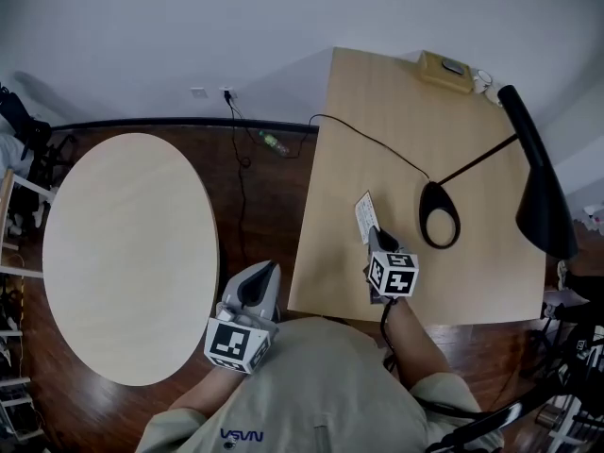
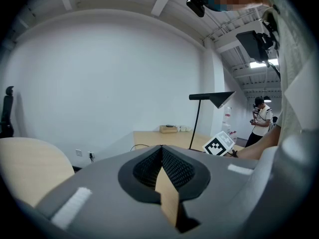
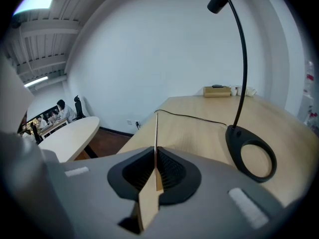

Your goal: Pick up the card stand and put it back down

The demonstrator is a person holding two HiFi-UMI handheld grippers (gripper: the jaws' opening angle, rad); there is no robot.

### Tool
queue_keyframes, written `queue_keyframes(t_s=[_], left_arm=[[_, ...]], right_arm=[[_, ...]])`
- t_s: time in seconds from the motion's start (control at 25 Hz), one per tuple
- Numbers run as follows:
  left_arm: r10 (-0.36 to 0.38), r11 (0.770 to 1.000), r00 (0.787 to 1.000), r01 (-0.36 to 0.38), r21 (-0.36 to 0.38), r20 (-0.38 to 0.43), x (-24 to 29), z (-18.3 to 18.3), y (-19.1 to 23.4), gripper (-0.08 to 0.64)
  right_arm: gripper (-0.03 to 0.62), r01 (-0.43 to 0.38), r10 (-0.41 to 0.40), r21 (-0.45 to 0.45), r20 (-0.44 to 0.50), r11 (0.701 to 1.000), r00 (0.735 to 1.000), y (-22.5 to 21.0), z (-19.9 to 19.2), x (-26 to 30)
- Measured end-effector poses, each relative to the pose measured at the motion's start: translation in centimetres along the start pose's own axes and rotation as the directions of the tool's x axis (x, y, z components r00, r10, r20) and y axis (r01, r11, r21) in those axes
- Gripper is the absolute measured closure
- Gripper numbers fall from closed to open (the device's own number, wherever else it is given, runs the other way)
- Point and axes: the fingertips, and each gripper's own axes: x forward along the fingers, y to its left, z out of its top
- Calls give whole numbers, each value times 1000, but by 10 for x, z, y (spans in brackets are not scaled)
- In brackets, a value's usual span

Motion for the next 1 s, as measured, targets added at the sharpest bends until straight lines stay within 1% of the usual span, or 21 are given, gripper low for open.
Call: queue_keyframes(t_s=[0.2, 0.36, 0.52, 0.64, 0.8, 1.0], left_arm=[[-11, 1000, 1000, 11, -6, 19, -2, 3, 6, 557], [-18, 1000, 999, 18, -8, 32, -7, 6, 9, 557], [-26, 1000, 999, 26, -5, 43, -9, 8, 10, 555], [-30, 1000, 998, 30, 5, 55, -9, 12, 9, 557], [-30, 999, 998, 28, 26, 58, -9, 18, 8, 557], [-76, 996, 995, 73, 52, 60, -9, 17, -5, 557]], right_arm=[[577, -87, 87, -5, 81, 996, 993, 40, 33, -31], [577, -149, 153, -37, 168, 988, 974, 76, 65, -60], [577, -173, 193, -104, 238, 979, 952, 103, 94, -91], [577, -179, 211, -142, 263, 974, 942, 116, 108, -109], [577, -189, 231, -170, 277, 967, 933, 129, 115, -129], [577, -199, 252, -206, 277, 958, 927, 139, 115, -152]])
